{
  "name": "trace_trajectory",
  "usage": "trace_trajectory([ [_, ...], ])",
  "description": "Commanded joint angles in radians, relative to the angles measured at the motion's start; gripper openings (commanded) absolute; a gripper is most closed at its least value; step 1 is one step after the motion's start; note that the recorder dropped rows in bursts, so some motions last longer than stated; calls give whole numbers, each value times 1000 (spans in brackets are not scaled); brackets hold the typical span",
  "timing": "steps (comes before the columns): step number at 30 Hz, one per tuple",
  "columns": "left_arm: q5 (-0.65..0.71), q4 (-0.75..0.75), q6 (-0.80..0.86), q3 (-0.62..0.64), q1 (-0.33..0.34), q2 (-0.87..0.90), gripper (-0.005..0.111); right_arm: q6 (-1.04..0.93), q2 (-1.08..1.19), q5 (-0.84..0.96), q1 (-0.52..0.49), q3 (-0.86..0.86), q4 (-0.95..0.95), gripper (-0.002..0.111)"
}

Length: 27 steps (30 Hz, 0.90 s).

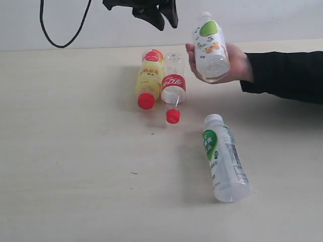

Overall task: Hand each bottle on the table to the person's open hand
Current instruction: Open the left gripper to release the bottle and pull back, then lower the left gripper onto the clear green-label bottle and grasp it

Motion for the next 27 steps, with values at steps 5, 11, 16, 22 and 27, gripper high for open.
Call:
trace_trajectory([
  [5, 18, 212, -48, 18, -236, -59, 1, -1, 2, -7, -4, 4, -6, 0],
  [11, 18, 384, -218, 18, -428, -62, 1, -1, 2, -7, -4, 4, -6, 0],
  [16, 18, 418, -332, 18, -526, -62, 1, -1, 2, -7, -4, 4, -6, 0],
  [22, 18, 420, -403, 18, -587, -64, 1, -1, 2, -7, -4, 4, -6, 0],
  [27, 18, 410, -444, 19, -609, -64, 1, -1, 2, -7, -4, 4, -6, 0],
])
